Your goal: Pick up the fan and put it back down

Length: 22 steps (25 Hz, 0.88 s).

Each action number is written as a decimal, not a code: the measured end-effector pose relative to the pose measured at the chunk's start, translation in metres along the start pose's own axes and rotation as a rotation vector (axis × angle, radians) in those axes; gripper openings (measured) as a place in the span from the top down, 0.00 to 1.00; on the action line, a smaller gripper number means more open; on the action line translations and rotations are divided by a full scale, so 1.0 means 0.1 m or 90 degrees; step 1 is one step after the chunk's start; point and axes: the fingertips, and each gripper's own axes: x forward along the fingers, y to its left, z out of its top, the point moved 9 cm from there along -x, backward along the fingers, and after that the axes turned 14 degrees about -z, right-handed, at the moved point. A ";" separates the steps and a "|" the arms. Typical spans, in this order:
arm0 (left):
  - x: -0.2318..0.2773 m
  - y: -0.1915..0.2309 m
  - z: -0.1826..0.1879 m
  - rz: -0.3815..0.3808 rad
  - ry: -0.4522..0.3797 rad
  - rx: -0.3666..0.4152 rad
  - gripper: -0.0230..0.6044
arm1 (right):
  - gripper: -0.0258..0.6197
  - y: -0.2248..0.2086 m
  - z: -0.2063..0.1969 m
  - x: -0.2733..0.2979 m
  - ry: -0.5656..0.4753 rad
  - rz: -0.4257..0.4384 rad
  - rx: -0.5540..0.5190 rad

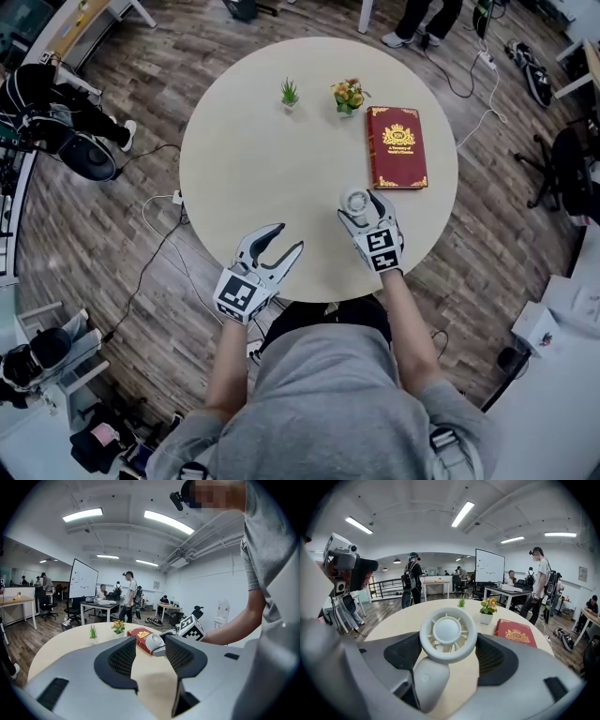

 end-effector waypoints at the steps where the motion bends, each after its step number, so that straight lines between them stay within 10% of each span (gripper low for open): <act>1: 0.01 0.01 -0.02 0.001 0.002 -0.003 0.63 | 0.39 0.01 -0.03 0.02 0.004 0.003 0.001; 22: 0.37 0.28 -0.36 0.004 0.038 -0.037 0.63 | 0.38 0.15 -0.84 0.65 0.122 0.039 0.022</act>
